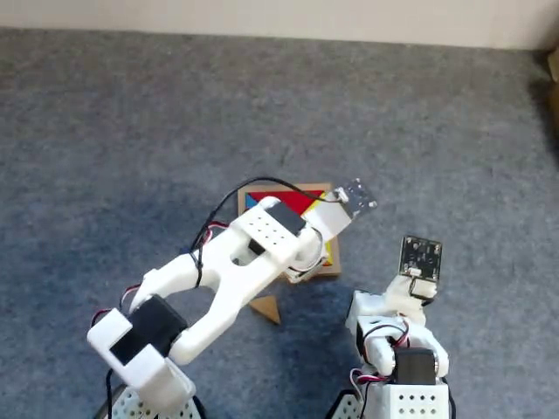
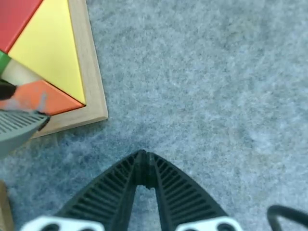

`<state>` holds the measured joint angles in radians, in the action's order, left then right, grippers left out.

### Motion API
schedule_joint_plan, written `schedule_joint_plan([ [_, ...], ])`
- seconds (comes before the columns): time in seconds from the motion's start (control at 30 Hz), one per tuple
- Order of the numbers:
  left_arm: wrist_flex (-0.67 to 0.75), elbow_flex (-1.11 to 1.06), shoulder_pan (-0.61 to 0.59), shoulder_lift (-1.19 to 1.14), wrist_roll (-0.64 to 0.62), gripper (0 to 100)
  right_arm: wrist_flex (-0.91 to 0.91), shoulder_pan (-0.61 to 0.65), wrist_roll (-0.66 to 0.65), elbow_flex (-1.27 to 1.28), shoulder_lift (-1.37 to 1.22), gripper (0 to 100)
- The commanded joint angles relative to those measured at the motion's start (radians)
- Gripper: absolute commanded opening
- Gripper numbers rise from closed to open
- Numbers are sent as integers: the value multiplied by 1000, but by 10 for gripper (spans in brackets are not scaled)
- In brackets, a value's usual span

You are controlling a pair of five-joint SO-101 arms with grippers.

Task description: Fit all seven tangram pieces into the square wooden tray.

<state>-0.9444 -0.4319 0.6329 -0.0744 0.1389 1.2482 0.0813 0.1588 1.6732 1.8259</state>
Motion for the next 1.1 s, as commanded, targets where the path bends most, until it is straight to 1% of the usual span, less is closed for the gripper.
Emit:
schedule_joint_plan([
  [0.0, -9, -13, -24, 133, -46, 155, 4, -13, -6, 151, 19, 15],
  [0.13, -12, -62, -131, 245, -49, 158, 4, -13, -6, 151, 19, 15],
  [0.2, -26, -91, -188, 294, -52, 193, 4, -13, -6, 151, 19, 15],
  [0.3, -107, -114, -285, 361, -54, 254, 4, -12, -6, 151, 19, 15],
  [0.4, -190, -116, -401, 400, -51, 258, 4, -12, -6, 151, 19, 15],
  [0.5, -239, -116, -506, 392, -46, 261, 4, -13, -6, 151, 19, 15],
  [0.57, -244, -128, -559, 364, -41, 263, 4, -15, -6, 151, 19, 15],
  [0.63, -226, -139, -593, 321, 6, 263, 4, -15, -6, 151, 19, 15],
  [0.77, -187, -147, -636, 208, 25, 264, 4, -15, -6, 151, 19, 15],
  [0.87, -183, -145, -627, 140, 25, 287, 4, -15, -6, 151, 19, 15],
  [0.93, -189, -145, -590, 127, 20, 309, 5, -15, -6, 151, 19, 15],
  [1.07, -216, -151, -479, 163, 25, 308, 7, -15, -6, 151, 21, 15],
])
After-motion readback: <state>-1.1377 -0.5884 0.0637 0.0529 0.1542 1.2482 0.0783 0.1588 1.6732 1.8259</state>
